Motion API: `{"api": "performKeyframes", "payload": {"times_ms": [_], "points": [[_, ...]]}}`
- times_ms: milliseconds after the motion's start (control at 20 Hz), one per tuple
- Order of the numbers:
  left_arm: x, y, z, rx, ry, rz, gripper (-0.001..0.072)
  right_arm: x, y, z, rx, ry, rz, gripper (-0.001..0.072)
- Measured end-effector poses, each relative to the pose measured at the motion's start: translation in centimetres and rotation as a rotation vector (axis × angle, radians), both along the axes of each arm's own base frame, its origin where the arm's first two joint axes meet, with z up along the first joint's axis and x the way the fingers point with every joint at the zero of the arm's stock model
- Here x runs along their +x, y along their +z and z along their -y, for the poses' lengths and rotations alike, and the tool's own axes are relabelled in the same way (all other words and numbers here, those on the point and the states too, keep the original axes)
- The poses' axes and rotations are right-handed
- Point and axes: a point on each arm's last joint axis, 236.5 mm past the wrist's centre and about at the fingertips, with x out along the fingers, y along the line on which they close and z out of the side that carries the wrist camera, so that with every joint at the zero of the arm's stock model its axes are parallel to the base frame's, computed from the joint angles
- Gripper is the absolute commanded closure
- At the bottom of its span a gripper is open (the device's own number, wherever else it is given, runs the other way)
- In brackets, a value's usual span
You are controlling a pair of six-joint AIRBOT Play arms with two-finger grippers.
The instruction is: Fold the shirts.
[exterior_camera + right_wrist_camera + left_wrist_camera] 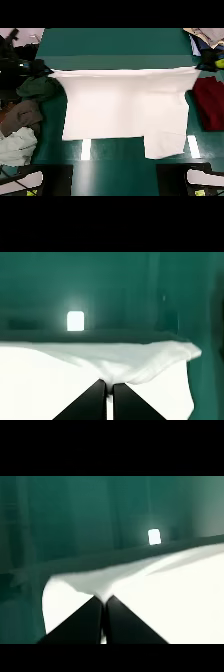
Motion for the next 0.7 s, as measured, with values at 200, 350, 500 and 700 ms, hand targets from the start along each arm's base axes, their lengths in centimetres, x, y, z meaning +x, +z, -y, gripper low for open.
{"api": "performKeyframes", "payload": {"times_ms": [200, 350, 500, 700], "points": [[5.6, -2.2, -0.1, 0.035, 0.091, 0.122, 0.0687, 5.3, -2.3, -0.1, -0.017, -0.039, 0.108, 0.0695], [8.3, -2.4, -0.6, 0.065, 0.15, 0.211, 0.0687, 8.1, -2.6, 0.4, -0.032, -0.069, 0.192, 0.0695], [9.1, -3.3, -0.8, 0.105, 0.149, 0.231, 0.0687, 8.7, -3.7, 1.0, -0.079, -0.068, 0.191, 0.0695], [7.4, -6.5, 0.0, 0.179, 0.03, 0.142, 0.0687, 6.1, -7.2, 1.6, -0.142, -0.04, 0.071, 0.0696]]}}
